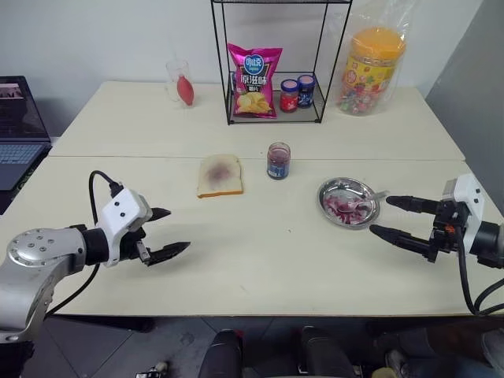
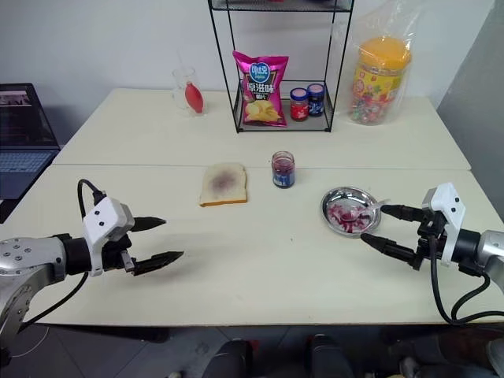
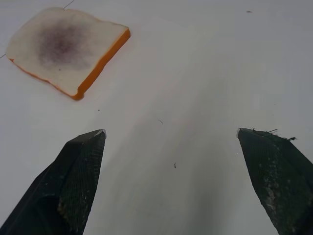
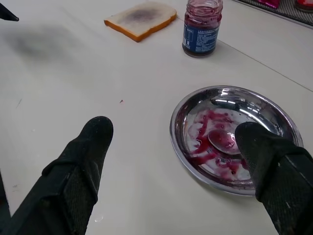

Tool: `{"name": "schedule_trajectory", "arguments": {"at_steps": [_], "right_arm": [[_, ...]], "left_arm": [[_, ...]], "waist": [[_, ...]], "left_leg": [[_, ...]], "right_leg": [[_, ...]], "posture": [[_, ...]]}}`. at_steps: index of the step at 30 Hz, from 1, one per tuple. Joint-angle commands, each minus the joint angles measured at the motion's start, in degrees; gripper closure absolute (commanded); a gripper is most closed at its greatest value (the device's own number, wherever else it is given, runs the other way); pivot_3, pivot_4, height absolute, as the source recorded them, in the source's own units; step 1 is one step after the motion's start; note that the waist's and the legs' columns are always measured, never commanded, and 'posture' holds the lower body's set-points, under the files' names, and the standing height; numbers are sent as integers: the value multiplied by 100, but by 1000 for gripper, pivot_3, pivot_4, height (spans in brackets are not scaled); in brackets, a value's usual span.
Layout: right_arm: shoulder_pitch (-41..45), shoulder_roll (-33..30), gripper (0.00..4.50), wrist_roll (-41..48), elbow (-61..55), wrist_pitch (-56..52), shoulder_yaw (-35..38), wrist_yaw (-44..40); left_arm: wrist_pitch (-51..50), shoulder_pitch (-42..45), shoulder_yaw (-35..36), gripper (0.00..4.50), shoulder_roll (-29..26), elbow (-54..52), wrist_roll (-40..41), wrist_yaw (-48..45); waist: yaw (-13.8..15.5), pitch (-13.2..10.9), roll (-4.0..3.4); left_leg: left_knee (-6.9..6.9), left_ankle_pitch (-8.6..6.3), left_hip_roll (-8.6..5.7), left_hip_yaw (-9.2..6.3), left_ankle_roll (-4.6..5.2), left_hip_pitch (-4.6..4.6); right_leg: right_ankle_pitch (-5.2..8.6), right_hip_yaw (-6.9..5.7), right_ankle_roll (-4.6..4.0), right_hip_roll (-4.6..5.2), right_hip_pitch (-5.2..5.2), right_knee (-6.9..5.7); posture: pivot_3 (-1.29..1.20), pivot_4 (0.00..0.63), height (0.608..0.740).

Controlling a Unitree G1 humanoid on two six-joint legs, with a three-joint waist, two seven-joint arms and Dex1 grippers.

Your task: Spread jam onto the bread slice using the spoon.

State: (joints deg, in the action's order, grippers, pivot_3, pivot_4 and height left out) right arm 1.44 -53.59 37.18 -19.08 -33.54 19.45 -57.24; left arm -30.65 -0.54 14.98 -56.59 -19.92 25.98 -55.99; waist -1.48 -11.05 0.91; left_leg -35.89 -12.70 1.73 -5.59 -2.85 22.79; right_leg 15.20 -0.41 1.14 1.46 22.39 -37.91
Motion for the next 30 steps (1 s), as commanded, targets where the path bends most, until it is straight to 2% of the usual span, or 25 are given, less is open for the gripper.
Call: {"name": "schedule_trajectory", "arguments": {"at_steps": [1,12,17,23,30], "right_arm": [[-65,-18,63,24,-224,78,210,-5],[-69,-12,63,-25,-174,140,192,21],[-72,45,63,71,-77,110,329,39],[-157,6,63,194,-27,-106,359,-47],[-47,79,63,-8,-89,154,263,51]], "left_arm": [[39,1,80,0,21,-150,120,-103],[165,87,-42,0,-7,-48,-159,-82],[192,78,100,0,75,-133,217,-368],[242,164,-40,0,2,47,19,-353],[567,318,-109,0,155,239,-228,-173]], "waist": [[0,0,0],[0,0,0],[0,0,0],[0,0,0],[0,0,-1]], "left_leg": [[0,0,0,0,0,0],[0,0,0,1,0,0],[1,0,1,2,0,0],[0,0,1,2,0,0],[0,0,1,2,0,0]], "right_leg": [[0,0,0,0,0,0],[0,1,0,0,0,0],[0,1,-1,0,1,0],[0,1,0,0,1,0],[0,1,0,0,1,0]], "posture": [[0,150,740],[0,150,740],[0,150,740],[0,150,740],[0,150,740]]}}
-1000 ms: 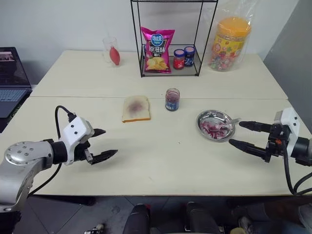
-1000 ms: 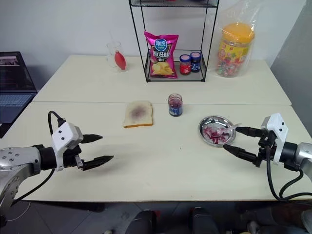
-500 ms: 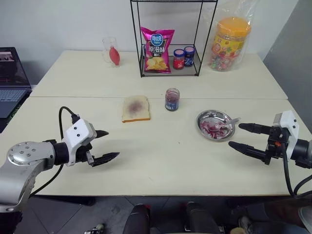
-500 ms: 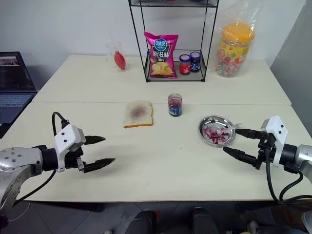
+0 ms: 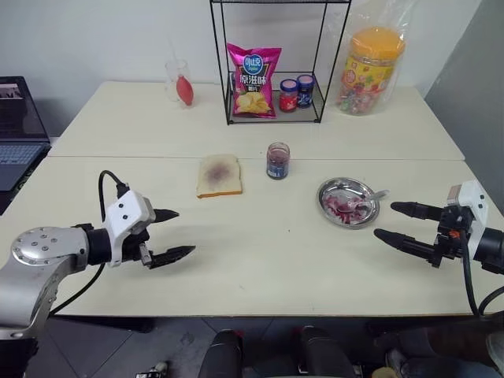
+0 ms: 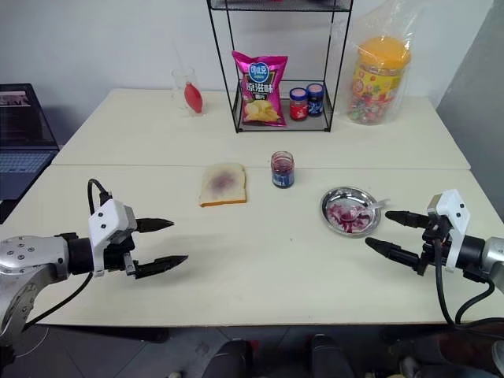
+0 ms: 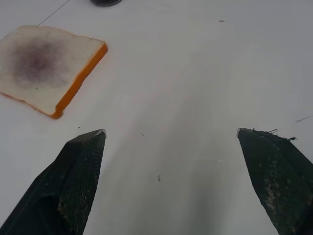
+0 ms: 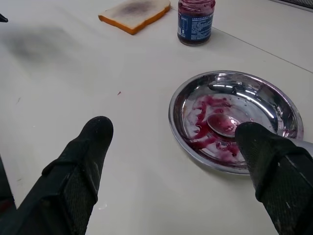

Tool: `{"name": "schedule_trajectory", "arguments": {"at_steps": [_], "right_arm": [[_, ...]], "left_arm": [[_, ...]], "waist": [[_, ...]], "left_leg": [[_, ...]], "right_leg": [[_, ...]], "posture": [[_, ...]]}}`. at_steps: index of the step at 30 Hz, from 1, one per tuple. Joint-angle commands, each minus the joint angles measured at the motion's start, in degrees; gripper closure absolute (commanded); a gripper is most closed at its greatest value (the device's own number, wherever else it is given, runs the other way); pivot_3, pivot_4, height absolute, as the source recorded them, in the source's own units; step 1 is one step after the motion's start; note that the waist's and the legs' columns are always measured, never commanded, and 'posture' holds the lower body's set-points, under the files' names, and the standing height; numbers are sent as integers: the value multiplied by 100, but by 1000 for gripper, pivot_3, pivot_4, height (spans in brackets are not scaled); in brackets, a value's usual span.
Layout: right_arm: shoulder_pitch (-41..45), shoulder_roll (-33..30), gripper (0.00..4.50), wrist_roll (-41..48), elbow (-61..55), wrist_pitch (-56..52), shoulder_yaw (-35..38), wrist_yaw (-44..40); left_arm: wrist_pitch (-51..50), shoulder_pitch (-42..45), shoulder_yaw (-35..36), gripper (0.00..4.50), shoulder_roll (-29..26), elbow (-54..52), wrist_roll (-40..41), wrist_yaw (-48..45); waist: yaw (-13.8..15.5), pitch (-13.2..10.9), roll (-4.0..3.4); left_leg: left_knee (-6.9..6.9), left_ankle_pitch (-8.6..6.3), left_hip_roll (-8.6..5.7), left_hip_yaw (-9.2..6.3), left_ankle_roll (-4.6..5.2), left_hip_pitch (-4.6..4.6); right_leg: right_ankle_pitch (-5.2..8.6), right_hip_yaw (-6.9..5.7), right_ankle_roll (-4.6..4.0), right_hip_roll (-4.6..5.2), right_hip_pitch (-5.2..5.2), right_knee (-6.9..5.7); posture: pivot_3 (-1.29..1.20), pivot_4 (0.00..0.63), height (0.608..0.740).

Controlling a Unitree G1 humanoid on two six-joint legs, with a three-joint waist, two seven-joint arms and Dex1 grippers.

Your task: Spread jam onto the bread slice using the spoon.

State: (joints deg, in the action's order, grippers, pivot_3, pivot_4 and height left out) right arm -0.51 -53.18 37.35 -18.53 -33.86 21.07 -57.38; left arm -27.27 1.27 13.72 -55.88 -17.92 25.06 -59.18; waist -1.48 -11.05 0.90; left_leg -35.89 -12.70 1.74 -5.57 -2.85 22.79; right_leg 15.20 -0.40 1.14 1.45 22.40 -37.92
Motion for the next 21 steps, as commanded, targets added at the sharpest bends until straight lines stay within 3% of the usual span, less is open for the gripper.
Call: {"name": "schedule_trajectory", "arguments": {"at_steps": [1,5,11,17,21], "right_arm": [[197,64,63,-38,-162,201,86,120],[435,188,63,47,-378,146,-26,304],[1076,491,63,336,-1102,-389,-414,1029],[1486,258,63,629,-1698,-1271,-909,1345],[1635,170,63,505,-1843,-1341,-1161,1336]], "left_arm": [[286,192,5,0,150,133,-227,274],[553,570,-61,0,541,683,-715,1012],[46,1320,-114,0,1402,1262,-661,1865],[-956,2311,-128,0,2340,2201,-523,2747],[-1076,2923,-151,0,2857,2941,-572,3146]], "waist": [[0,0,0],[1,0,0],[0,0,0],[41,1,2],[48,2,4]], "left_leg": [[0,0,0,1,0,0],[-2,0,0,1,0,-3],[-4,0,0,-1,0,0],[-8,1,-3,-7,0,2],[-11,1,-4,-5,0,3]], "right_leg": [[0,0,0,0,0,0],[-2,2,3,-1,-1,-3],[-26,3,46,-4,-2,-3],[-28,-1,48,-4,-3,-4],[-31,1,53,-4,-4,-2]], "posture": [[0,150,740],[0,150,740],[0,150,740],[0,150,740],[0,150,740]]}}
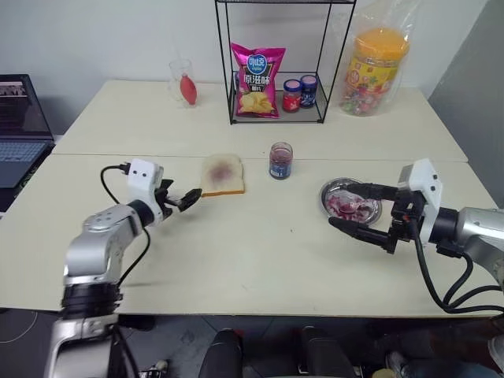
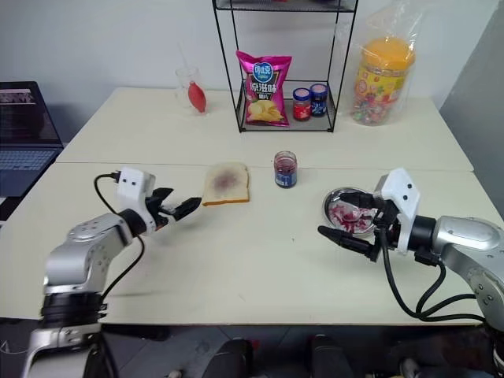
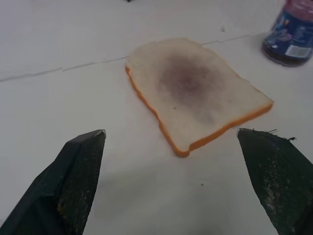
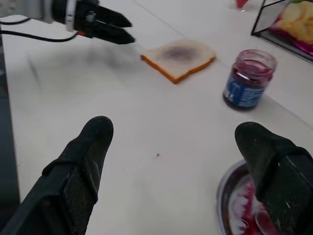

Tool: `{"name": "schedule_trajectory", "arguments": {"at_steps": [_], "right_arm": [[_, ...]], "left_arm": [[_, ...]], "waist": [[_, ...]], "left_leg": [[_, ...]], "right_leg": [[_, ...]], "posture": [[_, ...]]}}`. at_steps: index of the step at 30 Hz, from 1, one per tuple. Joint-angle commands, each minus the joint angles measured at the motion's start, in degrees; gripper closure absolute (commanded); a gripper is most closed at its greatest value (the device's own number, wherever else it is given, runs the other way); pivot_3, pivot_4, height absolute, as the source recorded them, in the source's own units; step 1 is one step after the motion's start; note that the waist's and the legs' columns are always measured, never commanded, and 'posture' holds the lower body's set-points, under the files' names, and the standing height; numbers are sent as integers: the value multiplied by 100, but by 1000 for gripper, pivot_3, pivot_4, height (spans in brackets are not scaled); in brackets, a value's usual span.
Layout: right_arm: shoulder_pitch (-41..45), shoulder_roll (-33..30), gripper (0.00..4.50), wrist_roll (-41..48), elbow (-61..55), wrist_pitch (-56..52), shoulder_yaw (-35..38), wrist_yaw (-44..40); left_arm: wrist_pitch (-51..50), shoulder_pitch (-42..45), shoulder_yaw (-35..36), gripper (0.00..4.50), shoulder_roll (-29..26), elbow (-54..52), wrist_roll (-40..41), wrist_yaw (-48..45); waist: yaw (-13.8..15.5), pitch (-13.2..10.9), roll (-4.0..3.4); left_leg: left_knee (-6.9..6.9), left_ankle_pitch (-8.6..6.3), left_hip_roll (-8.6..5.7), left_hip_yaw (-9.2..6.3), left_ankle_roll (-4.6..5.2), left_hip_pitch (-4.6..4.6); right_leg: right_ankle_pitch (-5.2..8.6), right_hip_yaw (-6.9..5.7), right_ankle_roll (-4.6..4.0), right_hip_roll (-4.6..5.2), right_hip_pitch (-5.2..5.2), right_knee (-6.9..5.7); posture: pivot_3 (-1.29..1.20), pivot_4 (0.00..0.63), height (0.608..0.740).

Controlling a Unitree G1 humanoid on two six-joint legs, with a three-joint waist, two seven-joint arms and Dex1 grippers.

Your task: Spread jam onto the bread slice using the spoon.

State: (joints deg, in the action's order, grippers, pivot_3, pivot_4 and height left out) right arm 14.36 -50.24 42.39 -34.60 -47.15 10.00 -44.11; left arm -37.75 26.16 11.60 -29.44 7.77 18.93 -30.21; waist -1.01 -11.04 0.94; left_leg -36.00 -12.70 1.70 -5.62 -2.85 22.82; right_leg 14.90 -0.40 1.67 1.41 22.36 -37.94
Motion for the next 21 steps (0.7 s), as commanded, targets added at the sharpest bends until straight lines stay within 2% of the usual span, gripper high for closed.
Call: {"name": "schedule_trajectory", "arguments": {"at_steps": [1,4,10,19,21], "right_arm": [[178,-129,63,-29,-265,2,-112,1],[324,-128,63,-157,-283,46,-311,27],[605,-98,63,-323,-154,61,-477,110],[593,-97,63,-404,-82,97,-443,67],[603,-87,0,-409,-66,111,-449,65]], "left_arm": [[39,605,-4,0,357,601,18,282],[294,1103,-153,0,696,1452,-162,423],[714,1885,174,0,1074,3024,-276,1247],[700,2158,436,0,1222,3400,-145,1660],[623,2174,468,370,1230,3394,-122,1723]], "waist": [[1,0,0],[12,1,1],[2,1,2],[-57,3,2],[-59,3,2]], "left_leg": [[0,0,0,0,0,0],[0,0,-1,-3,0,-1],[0,1,-2,-2,-1,-2],[0,2,-2,-1,-3,-12],[0,4,-2,-2,-5,-13]], "right_leg": [[0,0,0,0,0,0],[0,-3,0,-1,-1,-2],[-1,-1,1,-1,-1,-2],[-2,2,3,-1,-4,-10],[-2,1,3,-1,-4,-13]], "posture": [[0,150,740],[0,150,740],[0,150,740],[0,150,740],[0,150,740]]}}
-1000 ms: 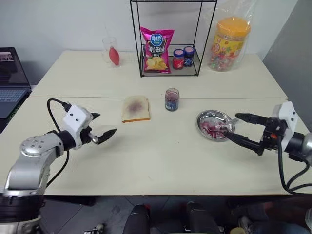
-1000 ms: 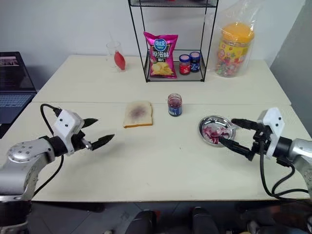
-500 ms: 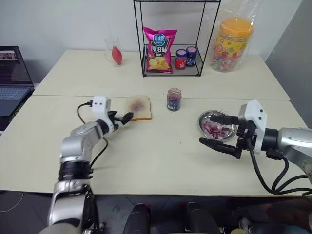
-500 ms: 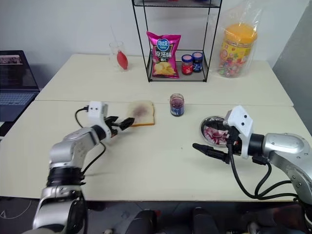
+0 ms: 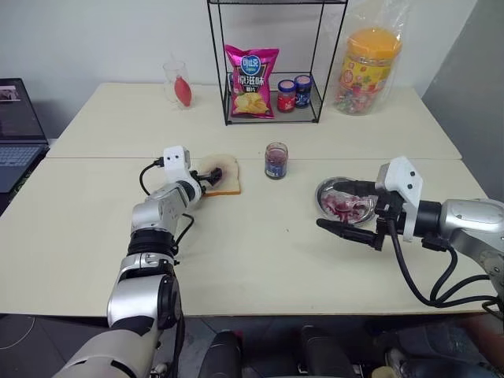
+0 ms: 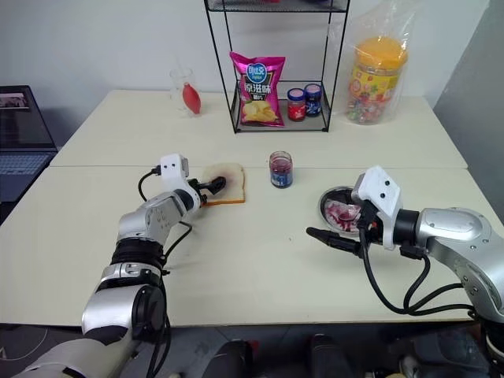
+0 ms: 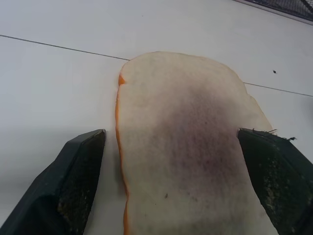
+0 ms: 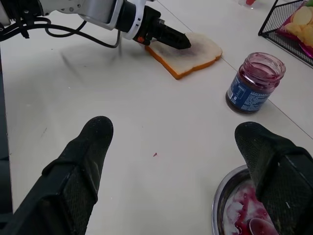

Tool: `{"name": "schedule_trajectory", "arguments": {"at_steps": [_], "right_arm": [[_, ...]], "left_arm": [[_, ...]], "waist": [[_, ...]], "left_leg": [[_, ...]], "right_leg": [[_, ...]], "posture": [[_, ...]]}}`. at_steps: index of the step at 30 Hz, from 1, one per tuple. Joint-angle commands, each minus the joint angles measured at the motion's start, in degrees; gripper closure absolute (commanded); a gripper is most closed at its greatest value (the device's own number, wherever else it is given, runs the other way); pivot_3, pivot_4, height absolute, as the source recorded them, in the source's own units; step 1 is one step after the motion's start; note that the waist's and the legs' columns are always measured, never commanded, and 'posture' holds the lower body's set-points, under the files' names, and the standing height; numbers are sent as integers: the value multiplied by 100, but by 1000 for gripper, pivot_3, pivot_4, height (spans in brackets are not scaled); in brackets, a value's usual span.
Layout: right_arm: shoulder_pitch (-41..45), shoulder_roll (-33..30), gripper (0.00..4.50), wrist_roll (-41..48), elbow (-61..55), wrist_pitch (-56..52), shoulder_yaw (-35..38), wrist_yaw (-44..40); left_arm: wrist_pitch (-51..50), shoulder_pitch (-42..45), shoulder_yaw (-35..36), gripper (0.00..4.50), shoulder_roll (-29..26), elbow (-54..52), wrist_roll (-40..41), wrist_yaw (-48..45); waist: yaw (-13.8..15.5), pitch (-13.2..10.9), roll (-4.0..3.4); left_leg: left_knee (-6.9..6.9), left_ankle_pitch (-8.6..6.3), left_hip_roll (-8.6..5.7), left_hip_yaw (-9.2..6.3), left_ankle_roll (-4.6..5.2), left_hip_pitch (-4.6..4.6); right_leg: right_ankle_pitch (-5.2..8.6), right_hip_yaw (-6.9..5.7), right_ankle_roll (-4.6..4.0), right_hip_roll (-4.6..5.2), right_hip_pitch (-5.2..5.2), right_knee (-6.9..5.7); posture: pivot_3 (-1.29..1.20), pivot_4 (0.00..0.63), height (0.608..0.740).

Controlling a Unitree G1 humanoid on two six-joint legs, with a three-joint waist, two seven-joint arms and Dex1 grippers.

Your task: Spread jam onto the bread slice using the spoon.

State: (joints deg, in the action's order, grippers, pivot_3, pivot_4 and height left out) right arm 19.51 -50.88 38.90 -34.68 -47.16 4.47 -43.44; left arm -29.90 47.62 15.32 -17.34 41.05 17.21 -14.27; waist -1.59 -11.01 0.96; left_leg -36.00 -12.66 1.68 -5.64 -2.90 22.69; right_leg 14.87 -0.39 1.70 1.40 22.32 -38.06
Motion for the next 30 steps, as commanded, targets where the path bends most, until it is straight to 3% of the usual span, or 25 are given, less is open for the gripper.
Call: {"name": "schedule_trajectory", "arguments": {"at_steps": [1,10,20,22,30], "right_arm": [[99,-6,0,-43,-41,105,108,6],[130,26,0,57,33,66,160,10],[105,-2,0,96,62,30,205,21],[92,-16,0,88,62,30,210,13],[9,-62,0,66,39,44,253,-12]], "left_arm": [[-253,40,92,482,13,51,59,131],[-777,178,117,2459,-4,-1,75,242],[-912,273,81,4283,-98,57,48,141],[-1004,243,94,4492,-115,-62,114,32],[-1658,-187,231,4492,-248,-1127,427,-249]], "waist": [[-3,0,0],[4,0,0],[8,0,0],[8,0,0],[5,0,0]], "left_leg": [[0,1,0,0,-1,0],[1,2,-1,1,-5,5],[1,8,-1,1,-15,6],[2,8,-1,1,-15,6],[4,7,-1,1,-19,12]], "right_leg": [[0,1,0,0,0,0],[0,0,1,2,0,8],[-1,0,2,2,0,7],[-1,0,2,2,0,7],[-1,-1,3,3,2,15]], "posture": [[0,150,740],[0,150,740],[0,150,740],[0,150,740],[0,150,740]]}}
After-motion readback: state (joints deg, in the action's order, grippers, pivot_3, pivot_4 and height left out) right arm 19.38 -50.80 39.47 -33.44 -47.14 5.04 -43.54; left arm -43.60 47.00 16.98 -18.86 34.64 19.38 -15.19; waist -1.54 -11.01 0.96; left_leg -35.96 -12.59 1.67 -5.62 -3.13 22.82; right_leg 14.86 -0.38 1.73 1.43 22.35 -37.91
